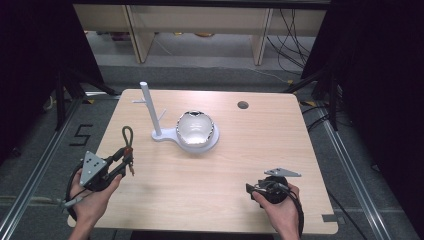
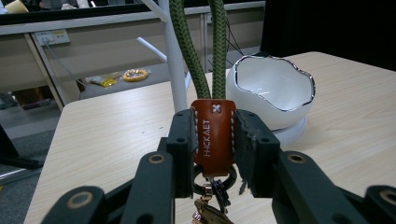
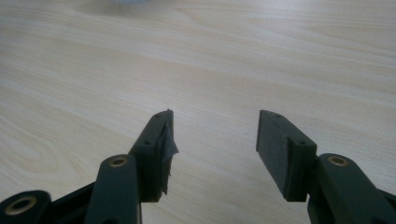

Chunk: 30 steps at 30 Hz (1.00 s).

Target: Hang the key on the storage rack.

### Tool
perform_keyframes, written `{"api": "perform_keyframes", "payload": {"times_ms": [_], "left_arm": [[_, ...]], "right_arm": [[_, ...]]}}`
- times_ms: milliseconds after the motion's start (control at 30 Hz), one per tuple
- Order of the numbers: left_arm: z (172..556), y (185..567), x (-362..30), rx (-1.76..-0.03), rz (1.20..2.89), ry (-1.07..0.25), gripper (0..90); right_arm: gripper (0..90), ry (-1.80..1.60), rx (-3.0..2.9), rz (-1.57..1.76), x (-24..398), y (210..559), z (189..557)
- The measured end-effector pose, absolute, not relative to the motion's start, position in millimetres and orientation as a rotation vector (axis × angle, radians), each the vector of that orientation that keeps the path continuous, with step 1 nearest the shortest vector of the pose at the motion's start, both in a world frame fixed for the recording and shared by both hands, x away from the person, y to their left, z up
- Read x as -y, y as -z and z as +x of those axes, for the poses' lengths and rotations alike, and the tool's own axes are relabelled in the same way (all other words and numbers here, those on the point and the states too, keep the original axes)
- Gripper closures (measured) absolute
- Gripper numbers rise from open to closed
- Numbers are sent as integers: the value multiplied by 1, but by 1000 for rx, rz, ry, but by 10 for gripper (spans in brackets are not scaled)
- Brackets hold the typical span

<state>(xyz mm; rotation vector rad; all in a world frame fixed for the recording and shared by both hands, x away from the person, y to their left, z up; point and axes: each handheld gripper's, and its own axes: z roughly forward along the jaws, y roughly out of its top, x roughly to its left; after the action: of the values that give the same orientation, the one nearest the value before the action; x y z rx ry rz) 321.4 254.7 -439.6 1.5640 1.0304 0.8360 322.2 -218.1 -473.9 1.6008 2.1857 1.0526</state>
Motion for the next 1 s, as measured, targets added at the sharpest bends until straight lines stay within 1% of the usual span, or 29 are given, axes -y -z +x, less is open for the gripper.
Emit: {"api": "perform_keyframes", "payload": {"times_ms": [1000], "left_arm": [[352, 436, -255, -1058, 1532, -885, 680]], "right_arm": [[474, -1051, -2181, 1590, 218, 472, 322]]}}
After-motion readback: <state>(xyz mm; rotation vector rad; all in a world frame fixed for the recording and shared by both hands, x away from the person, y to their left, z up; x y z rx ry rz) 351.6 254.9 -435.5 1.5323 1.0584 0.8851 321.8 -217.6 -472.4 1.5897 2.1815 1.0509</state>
